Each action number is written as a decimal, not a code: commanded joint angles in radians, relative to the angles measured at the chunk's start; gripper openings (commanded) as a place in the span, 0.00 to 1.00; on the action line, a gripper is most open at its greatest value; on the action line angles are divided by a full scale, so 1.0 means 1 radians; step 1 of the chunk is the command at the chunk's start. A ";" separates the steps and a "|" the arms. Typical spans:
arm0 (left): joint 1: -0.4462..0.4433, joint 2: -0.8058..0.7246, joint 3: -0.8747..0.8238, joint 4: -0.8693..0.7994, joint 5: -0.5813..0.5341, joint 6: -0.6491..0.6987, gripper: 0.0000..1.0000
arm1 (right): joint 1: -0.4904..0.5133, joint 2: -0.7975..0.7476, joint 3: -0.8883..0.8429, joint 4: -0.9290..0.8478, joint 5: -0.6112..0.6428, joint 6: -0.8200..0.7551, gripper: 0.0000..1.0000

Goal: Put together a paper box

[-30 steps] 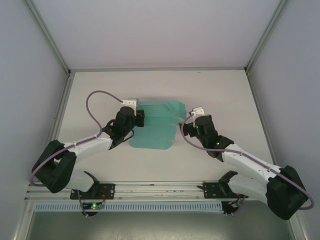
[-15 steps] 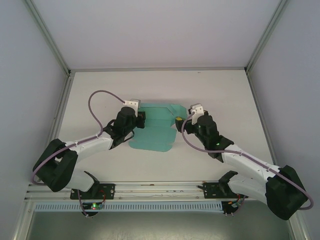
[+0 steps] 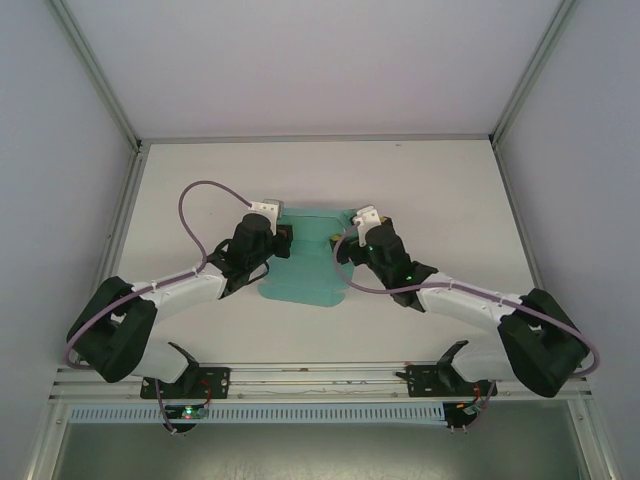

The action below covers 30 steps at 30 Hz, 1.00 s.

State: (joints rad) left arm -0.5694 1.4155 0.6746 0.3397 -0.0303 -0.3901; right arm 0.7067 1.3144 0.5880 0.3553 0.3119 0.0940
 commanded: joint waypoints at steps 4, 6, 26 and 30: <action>-0.011 -0.020 0.002 0.003 -0.019 -0.019 0.00 | 0.037 -0.014 0.030 0.009 0.139 -0.032 0.98; -0.011 -0.017 0.001 -0.006 -0.047 -0.015 0.00 | 0.037 -0.072 0.017 -0.023 0.125 -0.034 0.98; -0.010 -0.018 -0.006 0.004 -0.027 0.027 0.00 | -0.511 -0.503 -0.028 -0.360 -0.514 0.104 0.95; -0.010 -0.021 -0.005 0.006 -0.024 0.029 0.00 | -0.518 -0.360 0.020 -0.300 -0.757 0.054 0.88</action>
State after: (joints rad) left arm -0.5694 1.4155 0.6739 0.3347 -0.0589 -0.3817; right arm 0.1894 0.9012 0.5564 0.0254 -0.1684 0.1585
